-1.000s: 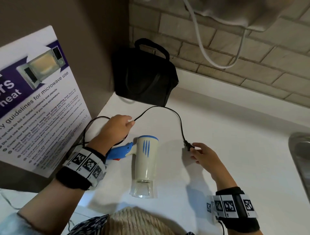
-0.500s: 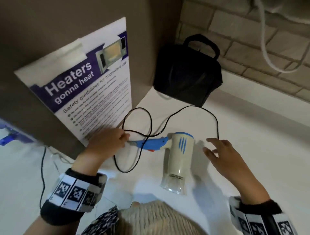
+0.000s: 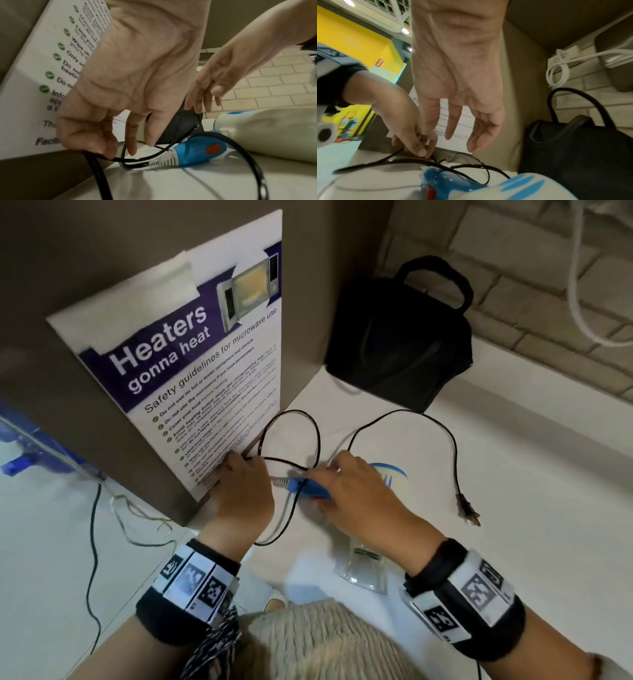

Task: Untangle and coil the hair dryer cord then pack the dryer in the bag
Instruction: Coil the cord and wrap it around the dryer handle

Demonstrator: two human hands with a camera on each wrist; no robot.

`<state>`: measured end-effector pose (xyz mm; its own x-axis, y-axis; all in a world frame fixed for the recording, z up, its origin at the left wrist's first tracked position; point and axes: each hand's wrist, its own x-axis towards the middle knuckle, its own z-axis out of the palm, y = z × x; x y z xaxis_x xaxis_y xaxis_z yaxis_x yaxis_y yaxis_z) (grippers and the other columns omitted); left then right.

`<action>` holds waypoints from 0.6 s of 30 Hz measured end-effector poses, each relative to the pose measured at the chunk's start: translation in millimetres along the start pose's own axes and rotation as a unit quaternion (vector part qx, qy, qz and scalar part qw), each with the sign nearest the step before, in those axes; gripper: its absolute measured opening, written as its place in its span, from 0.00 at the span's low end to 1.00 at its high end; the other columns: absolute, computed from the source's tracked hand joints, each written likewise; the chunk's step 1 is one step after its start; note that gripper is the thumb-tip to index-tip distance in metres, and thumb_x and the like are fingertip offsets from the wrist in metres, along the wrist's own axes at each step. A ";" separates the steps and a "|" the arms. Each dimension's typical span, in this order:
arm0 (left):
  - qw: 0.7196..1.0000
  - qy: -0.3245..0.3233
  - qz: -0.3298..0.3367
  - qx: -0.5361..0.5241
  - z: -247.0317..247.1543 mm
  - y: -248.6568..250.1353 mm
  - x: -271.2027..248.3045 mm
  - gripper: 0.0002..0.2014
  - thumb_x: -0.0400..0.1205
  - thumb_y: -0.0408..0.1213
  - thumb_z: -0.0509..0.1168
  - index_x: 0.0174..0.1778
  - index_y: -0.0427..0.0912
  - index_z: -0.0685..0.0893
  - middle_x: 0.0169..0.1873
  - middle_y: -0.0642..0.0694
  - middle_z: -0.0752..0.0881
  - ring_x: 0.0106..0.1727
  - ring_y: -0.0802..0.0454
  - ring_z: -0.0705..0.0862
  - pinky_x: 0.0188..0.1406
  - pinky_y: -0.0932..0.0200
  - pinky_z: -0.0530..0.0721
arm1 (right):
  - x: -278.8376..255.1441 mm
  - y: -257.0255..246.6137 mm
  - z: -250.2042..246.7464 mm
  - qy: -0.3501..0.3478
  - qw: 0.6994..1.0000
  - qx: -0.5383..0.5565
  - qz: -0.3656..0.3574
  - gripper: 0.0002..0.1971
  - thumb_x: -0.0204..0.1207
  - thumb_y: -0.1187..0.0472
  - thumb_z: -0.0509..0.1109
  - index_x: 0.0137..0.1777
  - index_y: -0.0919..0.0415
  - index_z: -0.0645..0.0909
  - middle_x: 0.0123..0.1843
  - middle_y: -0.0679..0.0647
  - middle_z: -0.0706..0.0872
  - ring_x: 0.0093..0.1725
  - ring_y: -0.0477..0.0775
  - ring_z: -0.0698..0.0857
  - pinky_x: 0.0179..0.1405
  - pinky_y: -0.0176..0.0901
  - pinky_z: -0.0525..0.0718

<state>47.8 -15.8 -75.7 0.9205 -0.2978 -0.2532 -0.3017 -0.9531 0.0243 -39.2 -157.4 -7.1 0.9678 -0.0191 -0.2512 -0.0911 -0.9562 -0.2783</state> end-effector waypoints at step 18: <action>0.848 -0.177 0.058 -0.496 -80.0 -0.3 -18.2 0.24 0.86 0.53 0.52 0.32 0.42 0.81 0.27 0.46 0.90 0.29 0.54 0.87 0.29 0.63 0.81 | 22.5 28.9 -48.8 0.063 0.993 0.101 0.018 0.06 0.76 0.61 0.65 0.48 0.52 0.81 0.47 0.50 0.87 0.46 0.53 0.83 0.47 0.46 0.80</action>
<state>50.9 -14.5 6.3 0.7141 -0.5243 -0.4639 0.1345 -0.5476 0.8259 -8.6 -199.7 24.4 0.9836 -0.1012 -0.1494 -0.1593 -0.8763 -0.4548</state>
